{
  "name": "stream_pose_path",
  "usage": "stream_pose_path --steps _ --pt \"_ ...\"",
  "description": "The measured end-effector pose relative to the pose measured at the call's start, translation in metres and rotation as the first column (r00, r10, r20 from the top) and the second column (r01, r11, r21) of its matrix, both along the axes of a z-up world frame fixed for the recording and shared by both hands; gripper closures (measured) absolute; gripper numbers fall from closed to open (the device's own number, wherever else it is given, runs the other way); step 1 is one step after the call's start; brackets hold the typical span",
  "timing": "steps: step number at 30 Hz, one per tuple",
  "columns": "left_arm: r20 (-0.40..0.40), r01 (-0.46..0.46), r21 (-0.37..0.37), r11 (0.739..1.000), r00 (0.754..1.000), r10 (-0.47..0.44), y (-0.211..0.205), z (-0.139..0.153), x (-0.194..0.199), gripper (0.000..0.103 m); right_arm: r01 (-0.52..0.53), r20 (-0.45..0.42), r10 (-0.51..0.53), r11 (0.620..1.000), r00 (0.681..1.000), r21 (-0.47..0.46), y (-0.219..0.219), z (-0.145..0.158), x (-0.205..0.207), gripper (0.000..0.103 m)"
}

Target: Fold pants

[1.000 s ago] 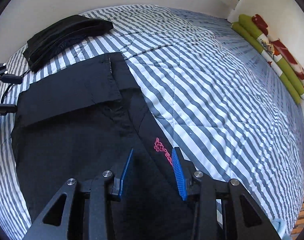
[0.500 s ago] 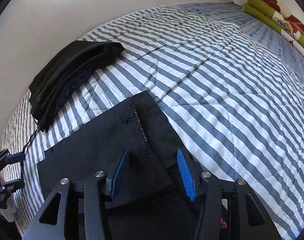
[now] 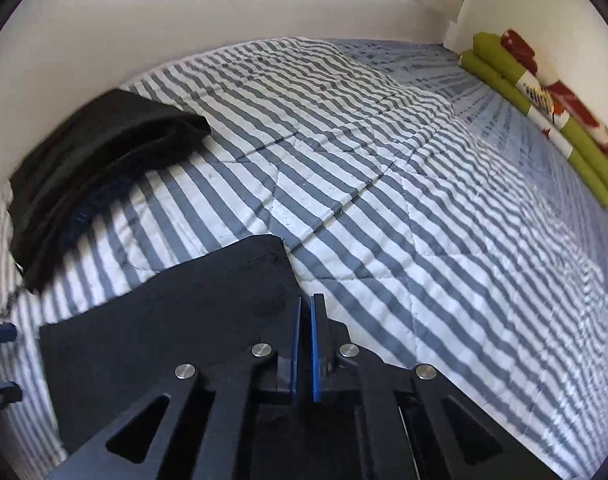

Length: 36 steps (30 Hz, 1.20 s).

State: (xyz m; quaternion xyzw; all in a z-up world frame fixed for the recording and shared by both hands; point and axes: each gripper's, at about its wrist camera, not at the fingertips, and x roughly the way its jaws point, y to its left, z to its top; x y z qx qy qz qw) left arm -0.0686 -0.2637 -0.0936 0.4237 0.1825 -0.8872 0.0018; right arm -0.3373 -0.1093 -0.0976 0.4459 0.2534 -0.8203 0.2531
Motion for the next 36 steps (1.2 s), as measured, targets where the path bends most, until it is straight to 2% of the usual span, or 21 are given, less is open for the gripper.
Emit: stream_pose_path --steps 2,4,5,8,9,10,12,14,18,22,25,28,29,32,36 --pt "0.000 0.006 -0.011 1.000 1.000 -0.006 0.003 0.002 0.001 0.038 0.022 0.039 -0.020 0.998 0.999 -0.059 0.003 -0.002 -0.005 0.100" --pt "0.000 0.005 -0.014 1.000 1.000 -0.005 0.004 0.003 0.001 0.038 0.003 0.090 0.010 0.990 0.996 -0.143 0.004 0.000 -0.002 0.103" --pt "0.001 0.003 -0.014 1.000 1.000 -0.003 0.005 0.003 0.000 0.038 -0.026 0.102 0.041 0.989 0.994 -0.146 0.001 0.000 0.003 0.103" --pt "-0.005 0.006 -0.007 1.000 1.000 -0.006 0.011 0.008 -0.001 0.038 -0.038 0.005 0.038 0.999 0.999 0.034 -0.011 -0.004 0.014 0.103" --pt "-0.012 0.014 -0.007 1.000 1.000 -0.014 0.015 0.010 -0.001 0.038 -0.019 0.011 0.018 0.999 1.000 0.039 -0.007 0.001 0.013 0.101" --pt "-0.020 0.024 -0.013 1.000 1.000 -0.025 0.018 0.014 -0.001 0.038 0.003 0.036 -0.003 1.000 0.999 0.007 0.001 0.011 0.012 0.100" --pt "-0.029 0.047 -0.034 0.998 0.998 -0.048 0.027 0.018 -0.001 0.038 0.023 0.048 -0.019 0.996 0.999 -0.085 0.026 0.036 0.016 0.089" --pt "-0.034 0.061 -0.039 0.997 0.997 -0.062 0.034 0.020 -0.001 0.038 0.034 0.047 -0.030 0.995 0.998 -0.098 0.061 0.059 0.022 0.087" --pt "-0.026 0.084 -0.021 0.996 0.996 -0.085 0.044 0.019 -0.006 0.038 0.057 0.112 -0.054 0.998 0.992 -0.026 0.127 0.071 0.034 0.086" --pt "-0.017 0.107 -0.026 0.994 0.994 -0.108 0.055 0.018 -0.010 0.038 0.102 0.129 -0.118 0.987 0.985 0.120 0.171 0.052 0.046 0.086" --pt "-0.014 0.115 -0.023 0.993 0.993 -0.116 0.062 0.019 -0.013 0.038 0.129 0.149 -0.147 0.984 0.978 0.126 0.198 0.042 0.052 0.086" --pt "-0.021 0.120 -0.013 0.993 0.993 -0.120 0.071 0.025 -0.014 0.038 0.179 0.023 -0.194 0.940 0.981 0.292 0.204 0.027 0.055 0.085" --pt "-0.026 0.129 -0.007 0.992 0.991 -0.129 0.075 0.027 -0.014 0.038 0.198 0.018 -0.210 0.943 0.978 0.268 0.208 0.032 0.056 0.085" --pt "-0.022 0.173 -0.026 0.985 0.985 -0.174 0.095 0.031 -0.012 0.038 0.239 0.026 -0.243 0.965 0.970 0.113 0.222 0.067 0.071 0.082" --pt "-0.001 0.253 0.001 0.968 0.968 -0.253 0.124 0.028 -0.006 0.038 0.233 0.050 -0.232 0.972 0.971 -0.010 0.234 0.105 0.125 0.075"
